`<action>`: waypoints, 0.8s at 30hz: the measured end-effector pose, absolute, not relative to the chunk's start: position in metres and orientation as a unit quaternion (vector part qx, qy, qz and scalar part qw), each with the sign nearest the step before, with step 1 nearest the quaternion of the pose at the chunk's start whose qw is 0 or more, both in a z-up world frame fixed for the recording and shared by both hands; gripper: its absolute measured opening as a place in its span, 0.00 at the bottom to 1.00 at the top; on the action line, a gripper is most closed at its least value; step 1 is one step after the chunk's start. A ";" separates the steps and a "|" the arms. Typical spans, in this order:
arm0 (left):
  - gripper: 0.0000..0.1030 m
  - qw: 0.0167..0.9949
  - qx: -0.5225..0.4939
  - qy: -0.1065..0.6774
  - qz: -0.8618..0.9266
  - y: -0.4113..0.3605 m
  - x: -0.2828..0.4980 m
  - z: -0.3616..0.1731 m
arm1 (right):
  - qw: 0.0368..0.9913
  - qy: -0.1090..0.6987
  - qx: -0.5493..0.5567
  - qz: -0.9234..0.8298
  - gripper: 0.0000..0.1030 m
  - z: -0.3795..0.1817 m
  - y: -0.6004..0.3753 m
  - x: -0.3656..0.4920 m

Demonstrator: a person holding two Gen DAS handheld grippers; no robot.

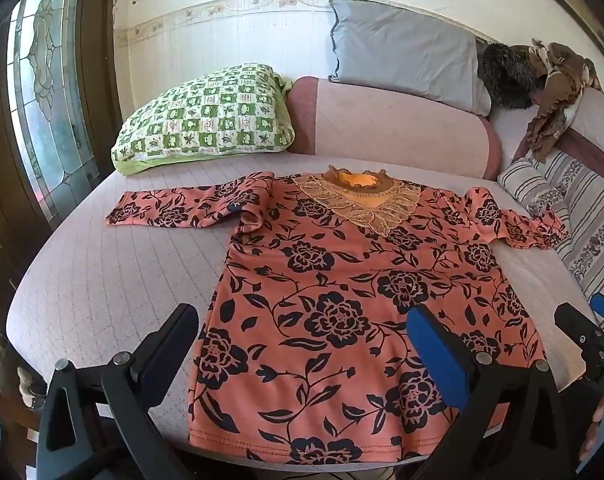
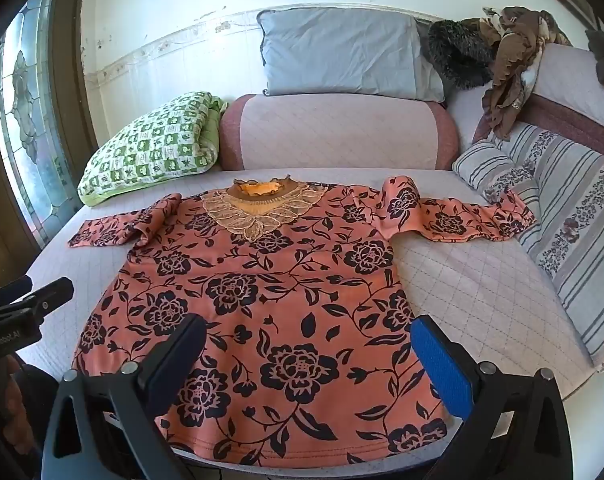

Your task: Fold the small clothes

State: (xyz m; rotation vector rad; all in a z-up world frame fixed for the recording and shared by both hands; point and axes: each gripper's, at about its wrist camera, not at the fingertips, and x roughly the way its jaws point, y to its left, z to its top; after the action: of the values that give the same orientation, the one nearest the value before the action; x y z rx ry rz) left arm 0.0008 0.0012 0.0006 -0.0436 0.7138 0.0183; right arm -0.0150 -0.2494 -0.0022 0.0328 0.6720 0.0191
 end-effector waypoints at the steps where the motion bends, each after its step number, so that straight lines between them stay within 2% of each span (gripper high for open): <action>1: 1.00 0.937 -0.021 0.349 0.009 0.002 0.000 0.000 | 0.944 0.330 0.015 0.010 1.00 -0.004 -0.248 -0.014; 24: 1.00 0.937 -0.023 0.349 0.008 0.004 -0.004 0.001 | 0.944 0.330 0.013 0.011 1.00 0.000 -0.249 -0.017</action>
State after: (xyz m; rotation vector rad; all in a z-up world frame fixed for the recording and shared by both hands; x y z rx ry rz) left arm -0.0045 0.0035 0.0014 -0.0476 0.7141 0.0174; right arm -0.0166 -0.2490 0.0004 0.0269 0.6727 0.0222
